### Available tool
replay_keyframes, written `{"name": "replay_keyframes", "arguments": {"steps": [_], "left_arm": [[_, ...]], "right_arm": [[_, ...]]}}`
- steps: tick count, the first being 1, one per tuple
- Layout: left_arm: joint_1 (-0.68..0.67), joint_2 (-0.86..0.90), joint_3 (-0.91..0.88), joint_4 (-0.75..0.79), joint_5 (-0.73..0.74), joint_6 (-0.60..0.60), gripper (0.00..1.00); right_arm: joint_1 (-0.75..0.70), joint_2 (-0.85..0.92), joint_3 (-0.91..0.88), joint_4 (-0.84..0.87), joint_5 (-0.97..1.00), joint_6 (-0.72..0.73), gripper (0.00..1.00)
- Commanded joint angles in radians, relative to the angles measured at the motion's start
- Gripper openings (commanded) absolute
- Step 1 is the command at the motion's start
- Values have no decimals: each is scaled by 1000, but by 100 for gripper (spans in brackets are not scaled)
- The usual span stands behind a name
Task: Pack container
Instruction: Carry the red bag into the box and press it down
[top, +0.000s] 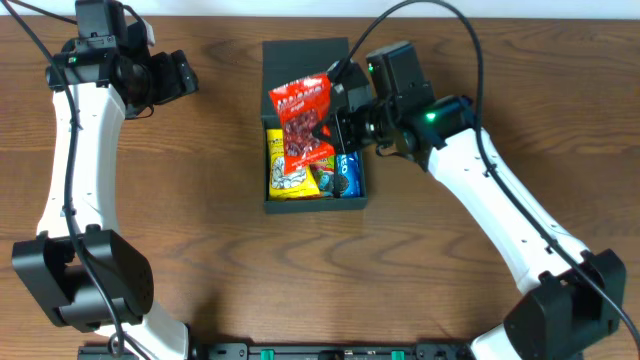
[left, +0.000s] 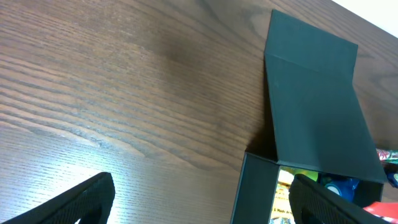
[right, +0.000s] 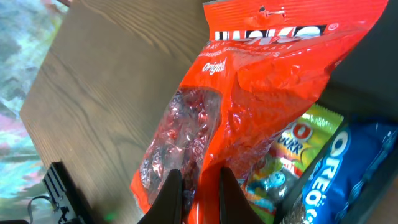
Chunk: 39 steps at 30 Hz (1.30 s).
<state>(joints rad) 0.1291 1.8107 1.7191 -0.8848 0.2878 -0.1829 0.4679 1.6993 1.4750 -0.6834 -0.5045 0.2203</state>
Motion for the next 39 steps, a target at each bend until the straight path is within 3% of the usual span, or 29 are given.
{"name": "replay_keyframes", "arguments": {"steps": [1,7,18,27,39], "left_arm": [[2,6,21,-2,-7,4,91],[2,6,21,-4,-7,4,91],[2,6,21,-19,-7,24,91],[2,6,21,-23,-7,27,91],[2,6,21,-16,-7,26,91]], "right_arm": [[13,6,-51,17,3,39,2],[55,39,-163,135,6,107,2],[113,236,-168,239,117,221,2],[119,277,-168,253,231,192,2],[118,275,-165,254,231,61,1]]}}
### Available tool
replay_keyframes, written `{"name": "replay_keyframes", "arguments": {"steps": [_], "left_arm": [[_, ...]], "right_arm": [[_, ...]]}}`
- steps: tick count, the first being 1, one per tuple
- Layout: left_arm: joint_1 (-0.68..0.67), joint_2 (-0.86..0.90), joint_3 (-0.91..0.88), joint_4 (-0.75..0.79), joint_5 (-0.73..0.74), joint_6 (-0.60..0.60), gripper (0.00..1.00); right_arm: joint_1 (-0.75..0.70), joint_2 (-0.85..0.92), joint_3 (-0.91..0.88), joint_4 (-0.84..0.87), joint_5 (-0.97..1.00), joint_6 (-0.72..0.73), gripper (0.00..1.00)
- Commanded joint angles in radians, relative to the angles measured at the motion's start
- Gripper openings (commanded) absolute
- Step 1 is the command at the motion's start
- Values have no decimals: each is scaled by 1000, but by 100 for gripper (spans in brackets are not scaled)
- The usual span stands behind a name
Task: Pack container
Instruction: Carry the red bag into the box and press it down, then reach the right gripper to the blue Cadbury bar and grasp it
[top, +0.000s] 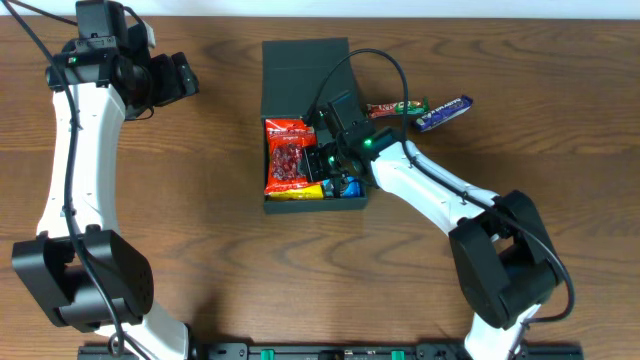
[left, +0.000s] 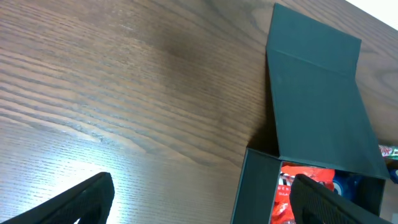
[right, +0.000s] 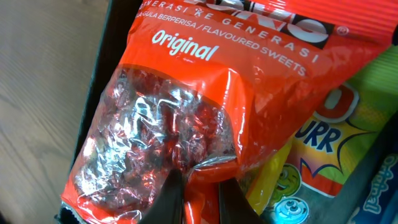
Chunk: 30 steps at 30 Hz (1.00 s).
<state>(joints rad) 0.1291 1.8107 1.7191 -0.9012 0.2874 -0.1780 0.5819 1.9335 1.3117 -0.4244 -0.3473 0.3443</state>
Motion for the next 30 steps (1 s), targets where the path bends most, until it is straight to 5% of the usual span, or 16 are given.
{"name": "replay_keyframes", "arguments": {"steps": [1,11,16,19,22,25,26,29,30], "left_arm": [[2,6,21,0,-7,21,91],[2,6,21,0,-6,21,91],[2,6,21,0,-6,21,91],[2,6,21,0,-6,21,91],[2,6,21,0,-6,21,91],[2,6,21,0,-6,21,91],[2,6,21,0,-7,21,91],[2,6,21,1,-7,21,91],[2,6,21,1,-7,21,91]], "right_arm": [[4,41,-1,-6,74,-73,1],[4,41,6,-6,50,-140,2],[-13,27,62,-52,-9,-140,49],[-29,3,124,-116,-8,-144,56],[-53,-36,196,-198,-8,-161,79],[-74,-75,248,-244,-8,-167,86],[-80,-88,257,-247,-8,-168,80],[-97,-122,262,-241,-39,-217,5],[-98,-122,262,-245,-63,-246,1]]}}
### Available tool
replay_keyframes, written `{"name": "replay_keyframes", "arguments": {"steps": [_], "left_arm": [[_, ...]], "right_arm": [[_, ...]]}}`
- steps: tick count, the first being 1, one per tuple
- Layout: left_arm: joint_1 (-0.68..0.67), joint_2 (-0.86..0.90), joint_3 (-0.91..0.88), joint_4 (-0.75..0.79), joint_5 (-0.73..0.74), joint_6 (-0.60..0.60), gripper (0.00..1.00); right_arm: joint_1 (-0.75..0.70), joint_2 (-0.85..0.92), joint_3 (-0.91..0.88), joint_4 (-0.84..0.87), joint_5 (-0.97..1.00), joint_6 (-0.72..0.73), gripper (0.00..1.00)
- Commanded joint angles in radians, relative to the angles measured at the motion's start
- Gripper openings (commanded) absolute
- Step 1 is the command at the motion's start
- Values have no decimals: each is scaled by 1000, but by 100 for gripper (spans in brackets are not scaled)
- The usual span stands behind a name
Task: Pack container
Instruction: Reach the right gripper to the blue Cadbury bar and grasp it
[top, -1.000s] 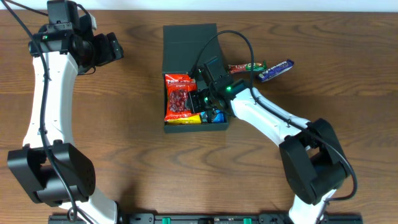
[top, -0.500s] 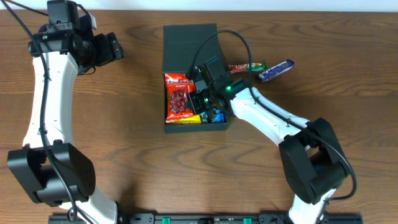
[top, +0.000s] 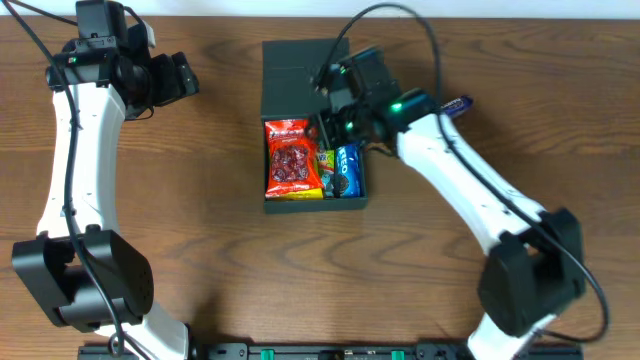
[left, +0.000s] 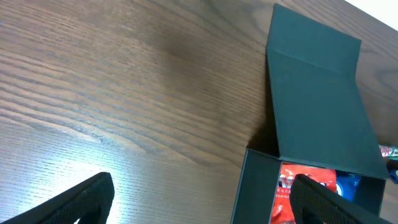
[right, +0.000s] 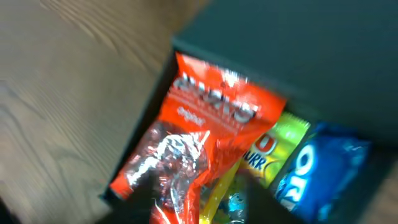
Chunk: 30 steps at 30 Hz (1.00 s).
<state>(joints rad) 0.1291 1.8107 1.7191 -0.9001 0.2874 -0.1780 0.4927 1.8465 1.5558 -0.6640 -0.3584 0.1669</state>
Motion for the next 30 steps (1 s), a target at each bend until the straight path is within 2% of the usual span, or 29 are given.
{"name": "replay_keyframes", "arguments": {"steps": [1,5,11,14,18,19,22,23,25,30], "left_arm": [[2,6,21,0,-6,21,91],[2,6,21,0,-6,21,91],[2,6,21,-1,-6,21,91],[2,6,21,-2,-6,18,92],[2,6,21,-3,-6,16,91],[2,6,21,-4,-6,15,91],[1,6,21,-4,-4,13,91],[2,6,21,-4,1,13,91],[1,6,21,-5,1,13,91],[1,6,21,-5,1,13,92]], "right_arm": [[-10,-34,17,-13,-77,-100,1],[-15,-13,3,-35,-43,-160,1],[-119,-9,2,6,143,-56,1],[-216,-5,2,28,181,132,1],[-307,13,2,-14,363,483,2],[-329,16,2,-28,420,568,13],[-380,39,2,-24,471,698,64],[-397,53,2,-27,471,720,70],[-429,81,2,-43,467,741,76],[-503,232,117,-152,410,759,84]]}}
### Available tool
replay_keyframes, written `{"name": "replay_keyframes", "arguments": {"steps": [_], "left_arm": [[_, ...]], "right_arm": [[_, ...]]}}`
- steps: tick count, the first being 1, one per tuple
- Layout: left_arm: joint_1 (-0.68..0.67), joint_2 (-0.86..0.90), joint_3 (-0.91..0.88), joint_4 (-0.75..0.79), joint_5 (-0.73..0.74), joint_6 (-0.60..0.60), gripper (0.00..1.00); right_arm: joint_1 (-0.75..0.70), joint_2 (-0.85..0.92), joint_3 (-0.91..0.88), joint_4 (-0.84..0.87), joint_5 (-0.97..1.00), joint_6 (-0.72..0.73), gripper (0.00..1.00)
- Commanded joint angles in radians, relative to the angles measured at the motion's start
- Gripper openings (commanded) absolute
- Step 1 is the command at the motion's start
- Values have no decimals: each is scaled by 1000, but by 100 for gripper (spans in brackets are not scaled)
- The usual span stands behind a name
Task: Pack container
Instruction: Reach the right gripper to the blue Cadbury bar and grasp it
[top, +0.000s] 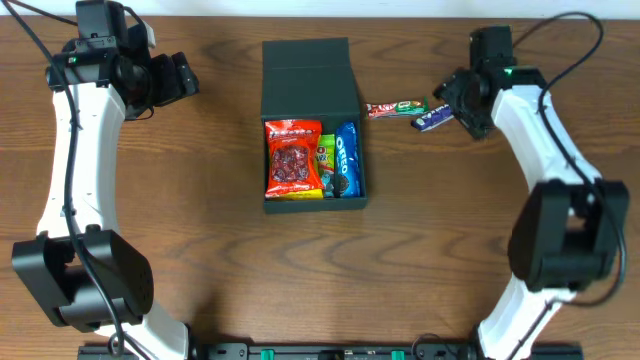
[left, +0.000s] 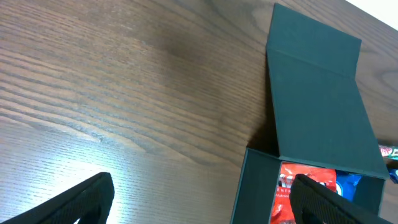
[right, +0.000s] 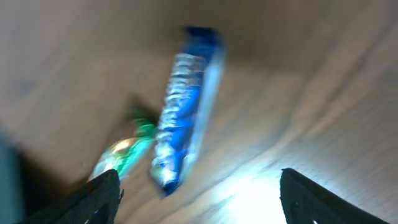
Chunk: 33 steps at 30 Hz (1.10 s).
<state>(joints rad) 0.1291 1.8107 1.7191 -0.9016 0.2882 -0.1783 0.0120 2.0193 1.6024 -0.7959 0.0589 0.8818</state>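
A dark green box (top: 270, 150) stands open at the table's middle, its lid (left: 317, 93) folded back. Inside lie a red candy bag (top: 292, 157), a green-yellow pack (top: 326, 160) and a blue Oreo pack (top: 346, 165). To the right of the box, a red-green bar (top: 395, 108) and a blue bar (top: 432, 118) lie on the table. My right gripper (top: 455, 103) hovers open beside them; the right wrist view, blurred, shows the blue bar (right: 183, 106) ahead of the gripper (right: 199, 199). My left gripper (top: 185, 75) is open and empty, far left of the box.
The wooden table (top: 200, 250) spreads all round the box. A yellow pack (top: 295, 192) shows under the red bag at the box's near end. The left wrist view takes in the box's left wall (left: 255, 186) and the red bag (left: 305, 186).
My right gripper was above the box's far end; now it is at the table's right, open over the two bars. The red bag stays in the box. The left arm is unchanged.
My right gripper first held the red candy bag above the open box. Then the bag lay in the box's left side with the fingers still shut on it. After that the gripper stood off the bag, and now it is over the loose bars.
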Motion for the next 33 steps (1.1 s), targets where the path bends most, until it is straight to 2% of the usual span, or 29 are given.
{"name": "replay_keyframes", "arguments": {"steps": [1,5,11,18,33], "left_arm": [[2,6,21,-3,0,13,92],[1,6,21,-11,0,14,92],[2,6,21,-15,0,14,92],[2,6,21,-14,0,14,92],[2,6,21,-14,-1,18,92]], "right_arm": [[-26,100,127,-53,-7,32,85],[-28,267,392,-222,-3,18,87],[-26,394,580,-281,-24,19,81],[-28,455,593,-329,-49,19,77],[-66,476,593,-471,-37,-52,78]]}}
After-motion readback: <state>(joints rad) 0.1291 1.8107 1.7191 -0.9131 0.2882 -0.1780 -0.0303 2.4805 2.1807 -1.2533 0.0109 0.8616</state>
